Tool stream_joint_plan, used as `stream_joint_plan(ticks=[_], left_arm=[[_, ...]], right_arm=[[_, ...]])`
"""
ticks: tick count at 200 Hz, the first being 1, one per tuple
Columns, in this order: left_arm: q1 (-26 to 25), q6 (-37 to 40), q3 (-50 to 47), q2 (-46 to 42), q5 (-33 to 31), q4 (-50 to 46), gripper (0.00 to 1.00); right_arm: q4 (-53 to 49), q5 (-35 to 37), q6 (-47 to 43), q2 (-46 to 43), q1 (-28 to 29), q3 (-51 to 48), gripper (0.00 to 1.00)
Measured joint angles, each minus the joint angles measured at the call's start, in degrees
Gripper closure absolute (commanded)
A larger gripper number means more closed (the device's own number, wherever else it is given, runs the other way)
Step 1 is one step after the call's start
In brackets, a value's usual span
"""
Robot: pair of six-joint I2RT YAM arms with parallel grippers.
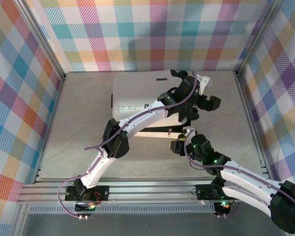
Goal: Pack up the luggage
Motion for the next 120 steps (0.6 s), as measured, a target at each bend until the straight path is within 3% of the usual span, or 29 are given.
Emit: stream_joint_plan(ticks=[63,120], left_arm=[[0.0,0.0,0.3,0.0,-0.1,0.2,0.04],[0.0,0.0,0.3,0.0,-0.1,0.1,0.05]], right_arm=[[2.8,-1.3,3.1,7.9,0.0,4.5,0.49],[4.8,-1.3,4.6,15.3,-0.1,8.2,0.57]])
